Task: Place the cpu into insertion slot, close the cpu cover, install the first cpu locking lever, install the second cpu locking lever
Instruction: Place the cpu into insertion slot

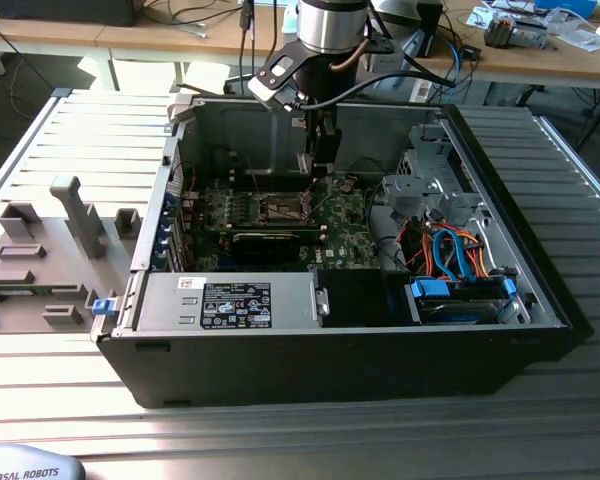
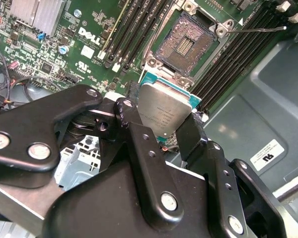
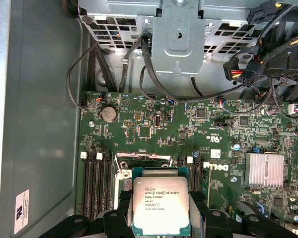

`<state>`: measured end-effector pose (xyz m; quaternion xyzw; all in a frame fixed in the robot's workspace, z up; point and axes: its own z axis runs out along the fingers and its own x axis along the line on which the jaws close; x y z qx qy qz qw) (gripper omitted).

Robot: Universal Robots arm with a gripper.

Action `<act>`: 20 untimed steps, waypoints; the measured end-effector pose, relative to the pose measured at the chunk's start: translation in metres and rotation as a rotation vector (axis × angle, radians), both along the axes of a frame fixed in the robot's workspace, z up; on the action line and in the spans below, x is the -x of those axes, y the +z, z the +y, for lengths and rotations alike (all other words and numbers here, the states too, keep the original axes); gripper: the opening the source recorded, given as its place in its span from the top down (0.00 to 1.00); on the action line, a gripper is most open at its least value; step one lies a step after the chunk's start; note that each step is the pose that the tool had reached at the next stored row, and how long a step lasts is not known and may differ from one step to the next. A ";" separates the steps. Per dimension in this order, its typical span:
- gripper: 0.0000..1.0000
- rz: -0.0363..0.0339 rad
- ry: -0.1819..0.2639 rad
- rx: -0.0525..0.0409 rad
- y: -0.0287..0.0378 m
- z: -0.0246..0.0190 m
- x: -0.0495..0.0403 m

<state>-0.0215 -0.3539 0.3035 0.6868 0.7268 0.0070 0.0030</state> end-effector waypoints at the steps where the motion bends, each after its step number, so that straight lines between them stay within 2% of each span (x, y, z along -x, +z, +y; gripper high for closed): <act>1: 0.46 0.0000 0.000 0.0000 -0.0001 0.0000 0.0000; 20: 0.46 0.0000 0.000 0.0000 -0.0049 0.0000 0.0000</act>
